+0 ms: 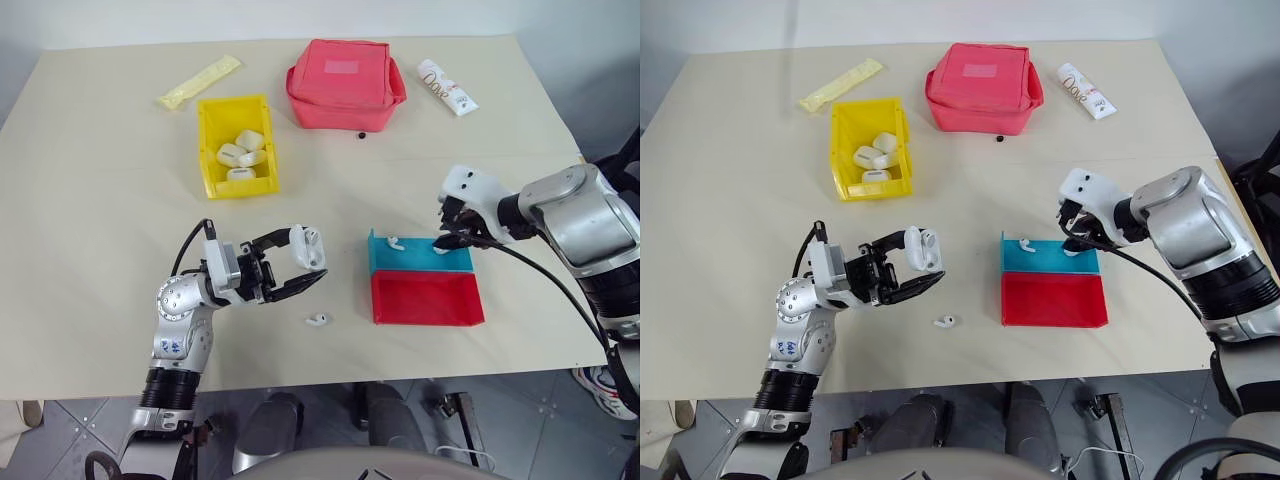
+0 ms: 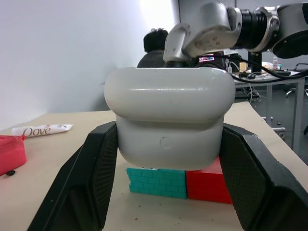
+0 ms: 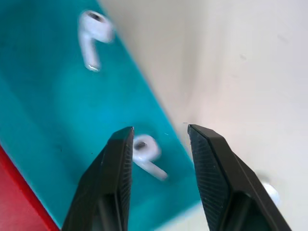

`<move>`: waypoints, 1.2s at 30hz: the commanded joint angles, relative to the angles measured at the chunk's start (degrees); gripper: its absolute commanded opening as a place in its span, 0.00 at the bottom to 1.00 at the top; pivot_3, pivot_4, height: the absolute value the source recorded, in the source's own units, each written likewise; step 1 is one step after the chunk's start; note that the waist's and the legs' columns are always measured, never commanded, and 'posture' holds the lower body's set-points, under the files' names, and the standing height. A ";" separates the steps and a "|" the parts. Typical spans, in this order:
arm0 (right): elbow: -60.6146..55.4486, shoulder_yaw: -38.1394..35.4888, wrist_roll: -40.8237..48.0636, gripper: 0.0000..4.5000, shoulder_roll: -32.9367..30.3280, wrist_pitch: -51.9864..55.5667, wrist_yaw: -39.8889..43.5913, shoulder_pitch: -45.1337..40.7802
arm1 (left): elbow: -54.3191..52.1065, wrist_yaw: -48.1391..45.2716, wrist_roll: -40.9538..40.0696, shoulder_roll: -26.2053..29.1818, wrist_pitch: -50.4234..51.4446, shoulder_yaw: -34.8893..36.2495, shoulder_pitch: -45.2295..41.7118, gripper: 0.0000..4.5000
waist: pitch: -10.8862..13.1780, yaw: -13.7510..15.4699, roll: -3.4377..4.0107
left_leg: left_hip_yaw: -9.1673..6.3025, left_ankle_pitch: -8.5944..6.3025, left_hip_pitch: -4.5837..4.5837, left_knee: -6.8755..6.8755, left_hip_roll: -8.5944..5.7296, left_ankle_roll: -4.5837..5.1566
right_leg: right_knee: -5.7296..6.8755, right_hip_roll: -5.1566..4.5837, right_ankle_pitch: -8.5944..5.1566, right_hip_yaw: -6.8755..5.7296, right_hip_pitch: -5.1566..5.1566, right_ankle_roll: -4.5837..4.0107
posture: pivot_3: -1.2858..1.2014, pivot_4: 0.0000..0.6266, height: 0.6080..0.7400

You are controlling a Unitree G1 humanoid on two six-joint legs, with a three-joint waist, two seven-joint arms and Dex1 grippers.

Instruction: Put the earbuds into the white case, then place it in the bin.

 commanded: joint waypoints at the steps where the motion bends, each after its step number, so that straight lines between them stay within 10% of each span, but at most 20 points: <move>1: -2.15 -0.28 -0.05 0.41 -0.88 3.07 0.28 -1.16 | -0.52 0.06 -0.17 -0.33 -1.25 -0.07 -0.99 0.62 | 0.00 0.00 0.00 | 0.00 0.00 -0.01 0.00 0.00 0.00 | 0.00 0.00 0.00 0.00 0.00 0.00 | 0.52 0.24 1.00; 36: -1.93 0.56 1.55 0.33 0.68 2.14 -0.59 3.57 | -2.66 0.37 -0.89 0.94 -0.77 0.38 0.84 0.62 | -0.01 -0.05 -0.01 | 0.00 0.00 -0.03 0.02 -0.03 0.00 | 0.01 -0.01 0.00 -0.01 -0.01 0.01 | 0.52 0.24 1.00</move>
